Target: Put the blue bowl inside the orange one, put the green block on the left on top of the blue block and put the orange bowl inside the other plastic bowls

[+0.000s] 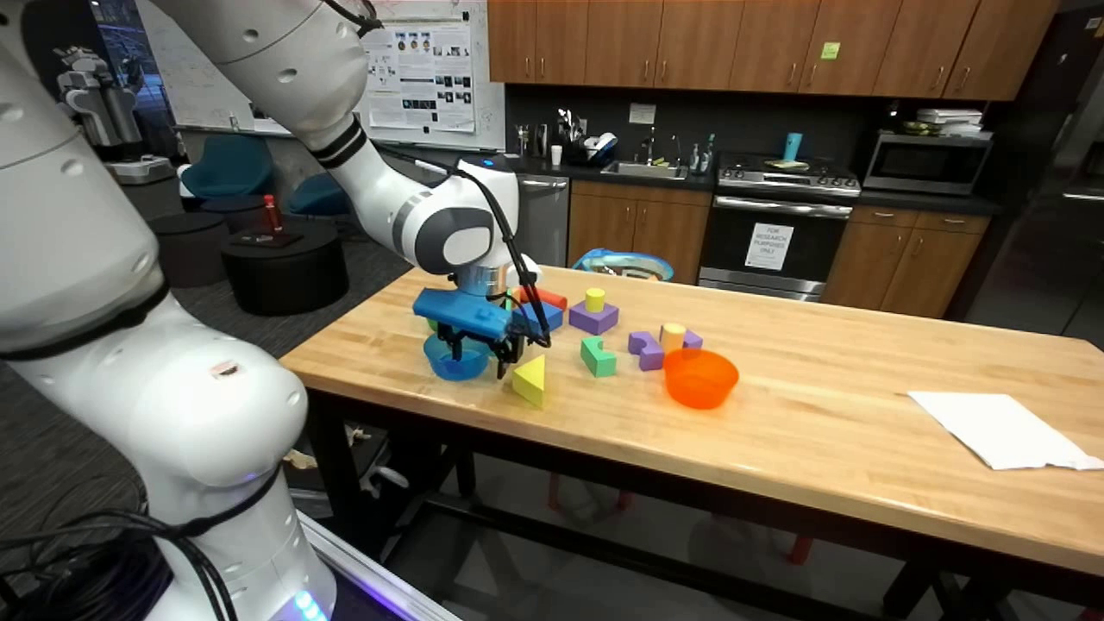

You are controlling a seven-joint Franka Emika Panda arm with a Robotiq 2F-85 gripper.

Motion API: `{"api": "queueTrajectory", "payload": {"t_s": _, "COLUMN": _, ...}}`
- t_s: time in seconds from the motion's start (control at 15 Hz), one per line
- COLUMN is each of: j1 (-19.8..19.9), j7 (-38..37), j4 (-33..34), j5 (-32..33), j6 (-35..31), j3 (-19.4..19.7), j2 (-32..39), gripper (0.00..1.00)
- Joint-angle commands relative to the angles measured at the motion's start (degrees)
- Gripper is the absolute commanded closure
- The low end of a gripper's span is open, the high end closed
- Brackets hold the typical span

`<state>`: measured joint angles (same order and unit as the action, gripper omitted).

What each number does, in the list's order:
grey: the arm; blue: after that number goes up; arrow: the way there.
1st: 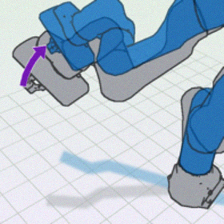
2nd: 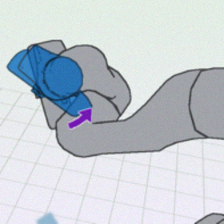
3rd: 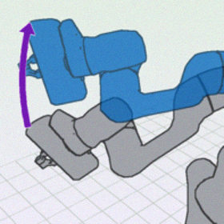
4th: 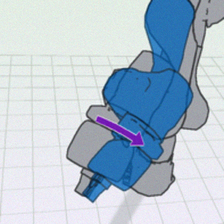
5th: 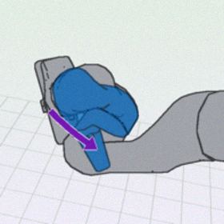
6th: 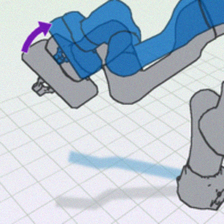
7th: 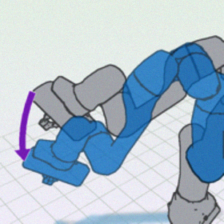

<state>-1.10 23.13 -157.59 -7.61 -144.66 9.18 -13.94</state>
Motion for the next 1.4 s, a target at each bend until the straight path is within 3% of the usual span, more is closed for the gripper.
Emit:
{"api": "queueTrajectory", "payload": {"t_s": 0.0, "j1": -0.33, "j7": 0.84, "j4": 1.11, "j5": -1.01, "j6": -0.65, "j3": -0.36, "j2": 1.93, "gripper": 0.42}}
{"api": "queueTrajectory", "payload": {"t_s": 0.47, "j1": 0.09, "j7": -0.52, "j4": 0.71, "j5": -0.07, "j6": -1.31, "j3": -1.43, "j2": 1.27, "gripper": 0.98}}
{"api": "queueTrajectory", "payload": {"t_s": 0.93, "j1": 1.23, "j7": -0.49, "j4": 2.11, "j5": -0.11, "j6": 7.52, "j3": -0.43, "j2": -6.49, "gripper": 0.99}}
{"api": "queueTrajectory", "payload": {"t_s": 1.33, "j1": 3.08, "j7": 2.10, "j4": 6.86, "j5": -3.74, "j6": 18.45, "j3": 5.41, "j2": -16.09, "gripper": 0.99}}
